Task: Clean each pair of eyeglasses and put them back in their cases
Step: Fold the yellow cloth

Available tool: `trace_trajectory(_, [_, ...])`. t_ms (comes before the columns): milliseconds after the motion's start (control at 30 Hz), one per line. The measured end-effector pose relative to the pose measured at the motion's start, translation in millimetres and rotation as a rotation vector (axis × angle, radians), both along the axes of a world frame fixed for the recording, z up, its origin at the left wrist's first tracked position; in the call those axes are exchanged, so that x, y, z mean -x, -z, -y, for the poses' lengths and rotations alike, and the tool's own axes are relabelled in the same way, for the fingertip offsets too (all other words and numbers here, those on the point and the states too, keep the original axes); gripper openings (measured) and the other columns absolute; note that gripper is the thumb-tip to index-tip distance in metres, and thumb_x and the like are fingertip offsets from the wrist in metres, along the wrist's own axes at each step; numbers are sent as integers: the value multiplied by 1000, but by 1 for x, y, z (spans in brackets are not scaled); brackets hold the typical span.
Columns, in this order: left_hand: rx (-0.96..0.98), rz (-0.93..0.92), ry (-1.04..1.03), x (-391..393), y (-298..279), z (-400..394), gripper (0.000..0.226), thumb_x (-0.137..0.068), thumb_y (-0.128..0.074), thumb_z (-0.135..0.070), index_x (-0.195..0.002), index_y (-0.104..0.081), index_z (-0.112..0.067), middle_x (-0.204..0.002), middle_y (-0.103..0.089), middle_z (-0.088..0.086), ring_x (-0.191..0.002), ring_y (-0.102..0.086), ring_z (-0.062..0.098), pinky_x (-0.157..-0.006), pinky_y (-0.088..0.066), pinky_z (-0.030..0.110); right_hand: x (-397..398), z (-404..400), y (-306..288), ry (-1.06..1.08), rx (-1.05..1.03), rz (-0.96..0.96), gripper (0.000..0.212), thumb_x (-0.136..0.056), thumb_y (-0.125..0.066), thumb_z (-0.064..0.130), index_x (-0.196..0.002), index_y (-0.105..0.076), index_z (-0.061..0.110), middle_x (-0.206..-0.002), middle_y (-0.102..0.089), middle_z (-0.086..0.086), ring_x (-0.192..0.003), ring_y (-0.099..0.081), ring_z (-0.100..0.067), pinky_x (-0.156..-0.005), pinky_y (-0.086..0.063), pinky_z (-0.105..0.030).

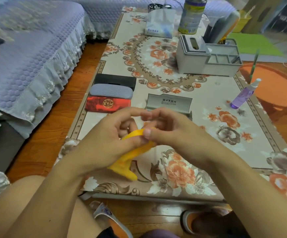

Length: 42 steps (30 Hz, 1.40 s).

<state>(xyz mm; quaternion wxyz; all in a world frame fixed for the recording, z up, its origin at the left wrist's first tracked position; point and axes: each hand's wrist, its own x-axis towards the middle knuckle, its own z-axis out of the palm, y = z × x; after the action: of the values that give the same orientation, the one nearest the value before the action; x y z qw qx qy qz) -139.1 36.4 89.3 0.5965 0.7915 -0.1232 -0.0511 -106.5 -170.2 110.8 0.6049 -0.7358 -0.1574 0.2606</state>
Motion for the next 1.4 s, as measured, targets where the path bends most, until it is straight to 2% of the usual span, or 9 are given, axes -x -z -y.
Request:
trace_trajectory(100, [-122,-150,44,2,-4,-16,49,-79,-86,-23,-119,-65,-41,-69,-59,0,-57,-51,15,-55,-45,32,-3,-6,5,-33,167,150,8,-88,-77,21,-96,-75,23,-93,-70,-16,-81,-65,-25,-79,-52,-50])
trace_trajectory(267, [-335,-159,-78,10,-10,-54,19,-78,-84,-46,-88,-75,-33,-75,-67,-6,-68,-62,13,-67,-51,43,-15,-4,1,15,126,172,10,-89,-75,20,-99,-74,25,-81,-65,-3,-77,-60,-19,-72,-48,-35])
trace_trajectory(400, [-237,-67,-257,0,-24,-64,2,-87,-73,-25,-86,-74,-26,-80,-70,-13,-73,-63,-1,-68,-48,15,-35,-9,-14,48,149,219,23,-89,-74,17,-110,-73,26,-92,-68,-9,-90,-68,-23,-85,-58,-41])
trace_trajectory(600, [-198,90,-444,-23,-52,-54,11,-98,-61,-8,-100,-71,-9,-90,-67,3,-72,-61,-7,-63,-48,7,-53,-15,-44,132,20,359,20,-86,-78,15,-105,-75,20,-92,-69,-6,-82,-63,-9,-74,-54,-21])
trace_trajectory(733, [-246,113,-299,-16,-54,-69,15,-95,-64,-4,-99,-75,-14,-97,-73,0,-87,-69,7,-75,-55,16,-43,-12,-35,94,61,444,8,-85,-79,14,-84,-73,20,-85,-73,-2,-79,-67,-12,-71,-55,-23])
trace_trajectory(867, [-433,-193,-23,18,-12,-84,17,-91,-75,-18,-91,-79,-34,-89,-74,-9,-76,-70,16,-73,-58,37,-8,-1,16,-144,253,433,16,-84,-80,17,-83,-70,29,-93,-74,9,-91,-69,-4,-85,-55,-26])
trace_trajectory(1067, [-583,-386,158,56,42,-68,13,-96,-68,-36,-84,-74,-36,-75,-64,-18,-69,-60,5,-62,-45,20,29,6,69,-326,568,478,7,-88,-74,36,-89,-67,36,-77,-68,17,-76,-62,-1,-71,-51,-31])
trace_trajectory(1233, [-515,-379,25,56,45,-63,22,-100,-62,-35,-82,-69,-25,-63,-55,-15,-57,-52,3,-60,-44,17,16,-10,59,-258,628,540,6,-96,-64,29,-90,-66,30,-78,-67,12,-74,-60,-4,-64,-45,-23])
trace_trajectory(1400, [-517,-269,-327,31,56,-55,20,-99,-64,-34,-81,-70,-26,-59,-52,-6,-52,-45,9,-49,-34,21,-17,-40,70,-152,839,750,14,-95,-53,15,-88,-63,21,-89,-65,-2,-82,-61,-25,-71,-51,-40])
